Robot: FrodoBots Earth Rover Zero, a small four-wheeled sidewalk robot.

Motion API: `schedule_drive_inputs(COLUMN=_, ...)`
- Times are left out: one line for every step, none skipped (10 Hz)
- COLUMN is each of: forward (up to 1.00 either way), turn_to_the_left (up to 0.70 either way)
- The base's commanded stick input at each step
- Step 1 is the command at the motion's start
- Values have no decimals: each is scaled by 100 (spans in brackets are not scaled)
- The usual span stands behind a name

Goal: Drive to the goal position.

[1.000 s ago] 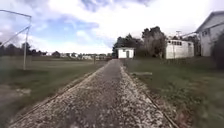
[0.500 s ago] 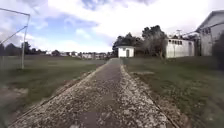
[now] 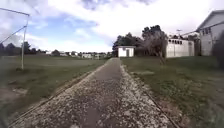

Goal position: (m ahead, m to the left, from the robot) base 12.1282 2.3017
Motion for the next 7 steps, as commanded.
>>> schedule_drive_inputs(forward=-5, turn_to_the_left=0)
schedule_drive_inputs(forward=-5, turn_to_the_left=0)
schedule_drive_inputs(forward=-5, turn_to_the_left=0)
schedule_drive_inputs(forward=-5, turn_to_the_left=0)
schedule_drive_inputs(forward=-5, turn_to_the_left=0)
schedule_drive_inputs(forward=-5, turn_to_the_left=0)
schedule_drive_inputs(forward=-5, turn_to_the_left=0)
